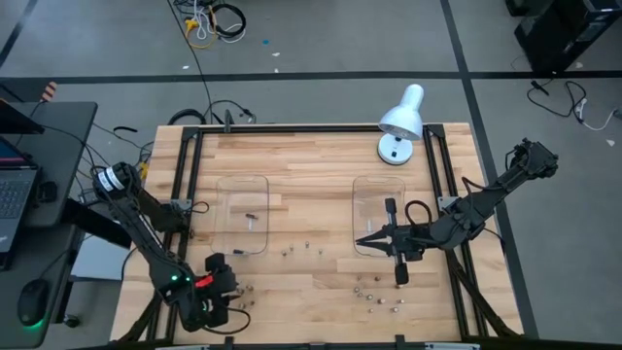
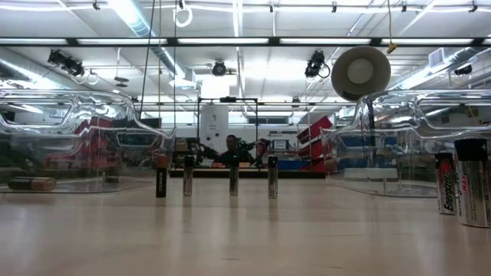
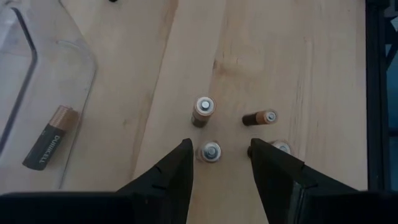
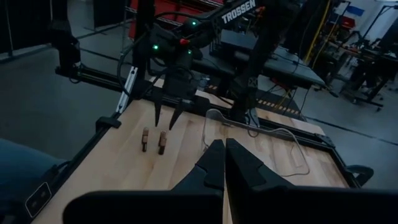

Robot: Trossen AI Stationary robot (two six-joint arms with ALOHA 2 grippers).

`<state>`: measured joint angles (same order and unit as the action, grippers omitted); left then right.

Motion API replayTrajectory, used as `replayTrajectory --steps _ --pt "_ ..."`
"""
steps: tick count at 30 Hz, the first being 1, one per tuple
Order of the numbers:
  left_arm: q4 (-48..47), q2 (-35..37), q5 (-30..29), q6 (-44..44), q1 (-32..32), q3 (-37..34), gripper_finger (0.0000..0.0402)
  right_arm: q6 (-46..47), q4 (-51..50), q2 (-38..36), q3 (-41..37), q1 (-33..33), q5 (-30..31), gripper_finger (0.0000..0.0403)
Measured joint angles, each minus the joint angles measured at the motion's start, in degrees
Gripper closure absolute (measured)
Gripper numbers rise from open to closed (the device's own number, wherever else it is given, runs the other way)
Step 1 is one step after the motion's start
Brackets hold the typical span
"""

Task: Sort batteries
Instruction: Put the black battery into the left transparent bin

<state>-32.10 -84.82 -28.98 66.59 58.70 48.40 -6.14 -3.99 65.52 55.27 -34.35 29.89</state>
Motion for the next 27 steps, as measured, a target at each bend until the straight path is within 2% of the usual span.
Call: replayTrajectory --steps 27 --pt "1.05 -7.06 -1.42 0.26 -0.07 0.00 0.0243 -0.02 0.02 0.00 0.00 0.00 0.00 0.0400"
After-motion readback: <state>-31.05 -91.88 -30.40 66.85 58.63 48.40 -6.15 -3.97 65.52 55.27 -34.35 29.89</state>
